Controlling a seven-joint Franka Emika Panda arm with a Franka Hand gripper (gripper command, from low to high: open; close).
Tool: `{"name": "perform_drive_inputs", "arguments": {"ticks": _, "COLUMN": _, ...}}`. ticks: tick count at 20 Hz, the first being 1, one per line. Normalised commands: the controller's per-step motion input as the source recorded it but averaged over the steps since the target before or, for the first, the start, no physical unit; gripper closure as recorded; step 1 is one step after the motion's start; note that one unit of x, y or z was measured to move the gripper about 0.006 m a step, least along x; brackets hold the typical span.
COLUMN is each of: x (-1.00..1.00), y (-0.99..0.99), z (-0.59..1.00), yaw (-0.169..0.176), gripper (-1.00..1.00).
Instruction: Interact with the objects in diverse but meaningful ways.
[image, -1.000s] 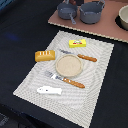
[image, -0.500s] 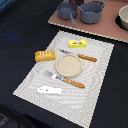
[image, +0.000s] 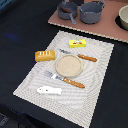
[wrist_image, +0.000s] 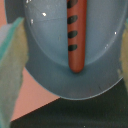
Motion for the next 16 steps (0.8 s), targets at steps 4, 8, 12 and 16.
{"name": "perform_drive_inputs", "arguments": {"ticks": 4, "x": 0.0, "y": -0.38, "z": 0.86, "yaw": 0.008, "gripper": -1.0}}
{"name": "perform_drive_inputs", "arguments": {"ticks": 8, "x": 0.01, "y": -0.8, "z": 0.72, "yaw": 0.041, "gripper": -1.0}}
{"name": "perform_drive_inputs", "arguments": {"ticks": 12, "x": 0.18, "y": -0.82, "z": 0.47, "yaw": 0.049, "gripper": -1.0}}
{"name": "perform_drive_inputs", "arguments": {"ticks": 16, "x": 0.28, "y": -0.83, "z": 0.27, "yaw": 0.04, "gripper": -1.0}}
